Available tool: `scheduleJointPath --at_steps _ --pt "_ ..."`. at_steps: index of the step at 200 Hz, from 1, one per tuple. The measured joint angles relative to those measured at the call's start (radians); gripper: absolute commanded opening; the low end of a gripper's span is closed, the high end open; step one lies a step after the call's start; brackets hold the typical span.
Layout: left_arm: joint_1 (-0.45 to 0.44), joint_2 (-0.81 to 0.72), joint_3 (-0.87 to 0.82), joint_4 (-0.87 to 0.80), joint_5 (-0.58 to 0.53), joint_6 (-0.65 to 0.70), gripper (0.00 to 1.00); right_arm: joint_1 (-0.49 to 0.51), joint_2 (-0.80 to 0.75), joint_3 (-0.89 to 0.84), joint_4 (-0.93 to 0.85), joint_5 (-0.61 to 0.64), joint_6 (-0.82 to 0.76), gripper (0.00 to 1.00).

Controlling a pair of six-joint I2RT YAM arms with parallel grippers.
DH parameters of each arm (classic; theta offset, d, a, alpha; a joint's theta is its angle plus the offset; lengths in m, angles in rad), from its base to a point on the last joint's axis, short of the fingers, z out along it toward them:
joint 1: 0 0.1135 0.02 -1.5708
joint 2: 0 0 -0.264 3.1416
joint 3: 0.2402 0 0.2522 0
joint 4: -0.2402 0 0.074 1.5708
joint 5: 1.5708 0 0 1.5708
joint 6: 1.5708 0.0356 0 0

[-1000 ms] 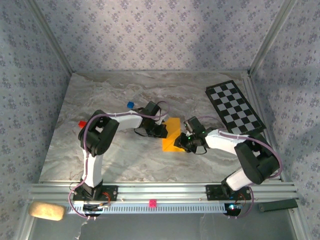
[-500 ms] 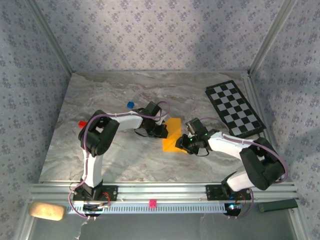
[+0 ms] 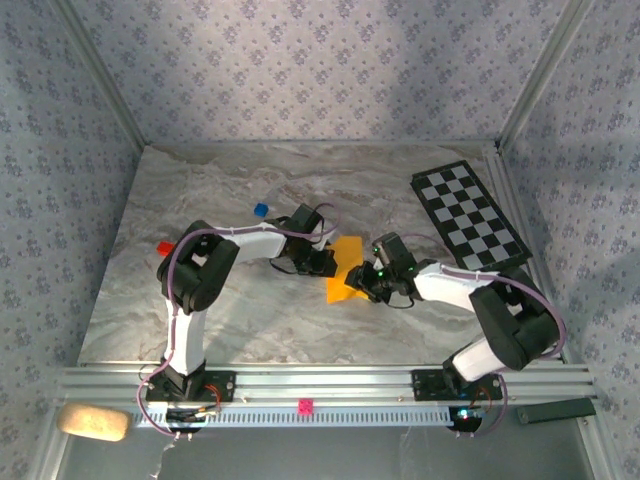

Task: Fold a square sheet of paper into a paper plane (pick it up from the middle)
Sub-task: Turn over the paper at the center of the table.

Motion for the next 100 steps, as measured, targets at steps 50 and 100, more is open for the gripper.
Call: scheduleJointPath --at_steps 50,100 --pt "0.0 0.0 0.0 0.0 0.0 0.0 0.05 -0.049 0.033 0.038 0.047 -0.05 -0.023 0.46" --pt "0.0 0.0 0.0 0.0 0.0 0.0 0.05 -0.097 0.053 0.047 0.073 -0.068 -0.043 0.45"
